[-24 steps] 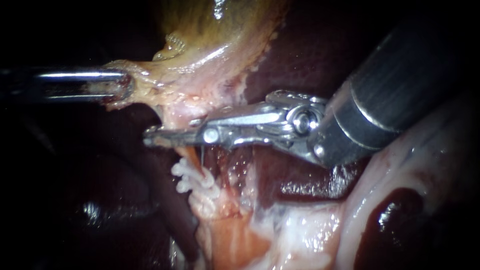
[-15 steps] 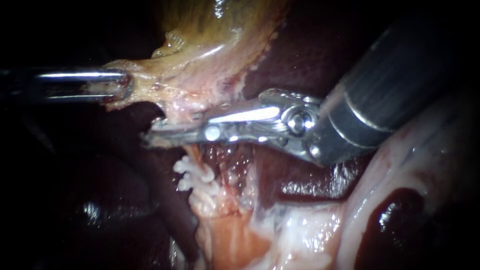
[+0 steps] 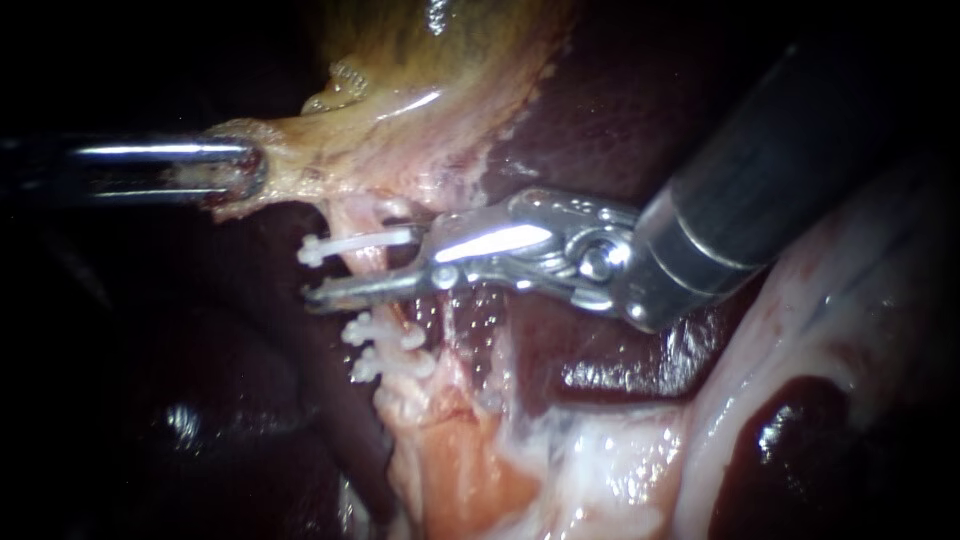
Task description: Going back third clip left tube
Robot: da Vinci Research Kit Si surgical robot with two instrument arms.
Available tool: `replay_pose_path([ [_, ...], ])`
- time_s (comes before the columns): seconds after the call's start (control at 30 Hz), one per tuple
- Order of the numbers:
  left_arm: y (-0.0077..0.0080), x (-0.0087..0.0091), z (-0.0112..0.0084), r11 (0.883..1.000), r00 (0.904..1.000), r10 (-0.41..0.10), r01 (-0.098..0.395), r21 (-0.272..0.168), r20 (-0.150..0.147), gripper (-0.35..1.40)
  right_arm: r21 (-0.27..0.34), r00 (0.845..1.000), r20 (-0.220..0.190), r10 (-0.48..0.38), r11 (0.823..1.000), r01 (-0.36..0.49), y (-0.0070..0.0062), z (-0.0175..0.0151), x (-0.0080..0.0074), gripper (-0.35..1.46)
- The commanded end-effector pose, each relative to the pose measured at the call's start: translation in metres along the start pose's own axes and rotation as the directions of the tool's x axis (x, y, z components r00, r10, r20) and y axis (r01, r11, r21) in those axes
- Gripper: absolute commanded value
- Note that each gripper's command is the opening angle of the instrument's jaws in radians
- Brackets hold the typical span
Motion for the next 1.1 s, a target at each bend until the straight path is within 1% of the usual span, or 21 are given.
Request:
replay_pose_path([
  [0.03, 0.0000, 0.0000, -0.0001, 1.000, 1.0000, 0.000, 0.000, -0.001, 0.000, -0.35, 0.003, 1.000, 0.001, -0.021, 1.000, 0.021, -0.0003, -0.0007, -0.0001, 0.49],
  [0.1, 0.0000, 0.0000, -0.0001, 1.000, 1.0000, 0.000, 0.000, -0.001, 0.000, -0.35, 0.011, 0.997, 0.004, -0.076, 0.997, 0.076, -0.0008, -0.0021, -0.0005, 0.50],
  [0.17, 0.0000, 0.0000, -0.0001, 1.000, 1.0000, 0.000, 0.000, -0.001, 0.000, -0.35, 0.019, 0.994, 0.006, -0.113, 0.993, 0.113, -0.0012, -0.0035, -0.0010, 0.50],
  [0.27, 0.0000, 0.0000, -0.0001, 1.000, 1.0000, 0.000, 0.000, -0.001, 0.000, -0.35, 0.031, 0.982, 0.009, -0.188, 0.982, 0.187, -0.0021, -0.0066, -0.0020, 0.50],
  [0.4, 0.0000, 0.0000, -0.0001, 1.000, 1.0000, 0.000, 0.000, -0.001, 0.000, -0.35, 0.026, 0.972, 0.010, -0.235, 0.972, 0.235, -0.0031, -0.0106, -0.0029, 0.50],
  [0.6, 0.0000, 0.0000, 0.0000, 1.000, 1.0000, 0.000, 0.000, -0.001, 0.000, -0.35, 0.034, 0.957, 0.009, -0.291, 0.956, 0.290, -0.0037, -0.0151, -0.0030, 0.50],
  [0.8, 0.0000, 0.0000, 0.0000, 1.000, 1.0000, 0.000, 0.000, -0.001, 0.000, -0.35, 0.043, 0.951, 0.008, -0.308, 0.951, 0.308, -0.0040, -0.0178, -0.0034, 0.50],
  [1.0, 0.0001, 0.0000, 0.0001, 1.000, 1.0000, 0.000, 0.000, 0.000, 0.000, -0.35, 0.048, 0.949, 0.008, -0.315, 0.948, 0.314, -0.0042, -0.0186, -0.0037, 0.50],
  [1.1, 0.0001, 0.0000, 0.0006, 1.000, 1.0000, 0.000, 0.000, 0.002, -0.002, -0.35, 0.048, 0.949, 0.008, -0.315, 0.948, 0.314, -0.0042, -0.0188, -0.0037, 0.50],
])
